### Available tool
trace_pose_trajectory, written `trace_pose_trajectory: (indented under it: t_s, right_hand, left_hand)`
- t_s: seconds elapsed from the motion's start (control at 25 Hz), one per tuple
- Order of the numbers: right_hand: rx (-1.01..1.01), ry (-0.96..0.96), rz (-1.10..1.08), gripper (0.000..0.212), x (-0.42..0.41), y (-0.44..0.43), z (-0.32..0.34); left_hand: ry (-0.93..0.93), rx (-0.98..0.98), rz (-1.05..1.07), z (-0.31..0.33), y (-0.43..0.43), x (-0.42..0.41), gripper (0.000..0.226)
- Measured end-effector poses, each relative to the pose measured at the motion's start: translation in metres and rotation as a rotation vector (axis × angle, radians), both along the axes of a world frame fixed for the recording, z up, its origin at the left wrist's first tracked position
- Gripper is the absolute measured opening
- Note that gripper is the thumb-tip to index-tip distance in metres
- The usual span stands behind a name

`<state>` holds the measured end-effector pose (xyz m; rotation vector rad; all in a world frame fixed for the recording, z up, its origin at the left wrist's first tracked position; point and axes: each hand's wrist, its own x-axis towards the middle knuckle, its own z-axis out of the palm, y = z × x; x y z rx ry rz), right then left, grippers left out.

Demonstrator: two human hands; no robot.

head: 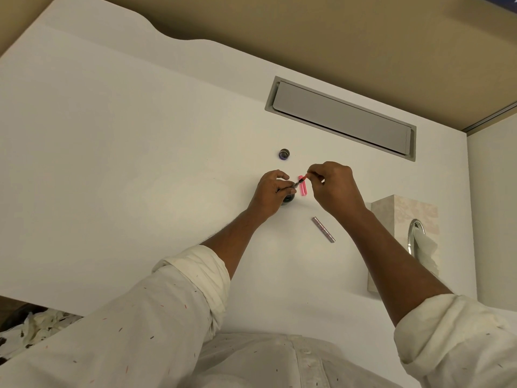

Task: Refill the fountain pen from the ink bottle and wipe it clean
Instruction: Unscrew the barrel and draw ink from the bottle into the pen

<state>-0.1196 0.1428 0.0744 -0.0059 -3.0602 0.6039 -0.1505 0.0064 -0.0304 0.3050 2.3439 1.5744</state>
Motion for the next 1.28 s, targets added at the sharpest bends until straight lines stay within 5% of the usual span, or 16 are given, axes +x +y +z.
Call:
trace_pose_trajectory:
  t_s: [0.6, 1.28]
  right_hand:
    - [-0.081, 0.021, -0.069, 0.019, 0.0017, -0.0006, 0.0004]
    - [0.074, -0.039, -0.050, 0.030, -0.0012, -0.0005, -0.0064]
  left_hand:
    - [-0.014, 0.025, 0.012, 0.0001, 0.0002, 0.0006, 0.018]
    - [-0.013, 0.000, -0.002, 0.0037, 0.0000, 0.0003, 0.020]
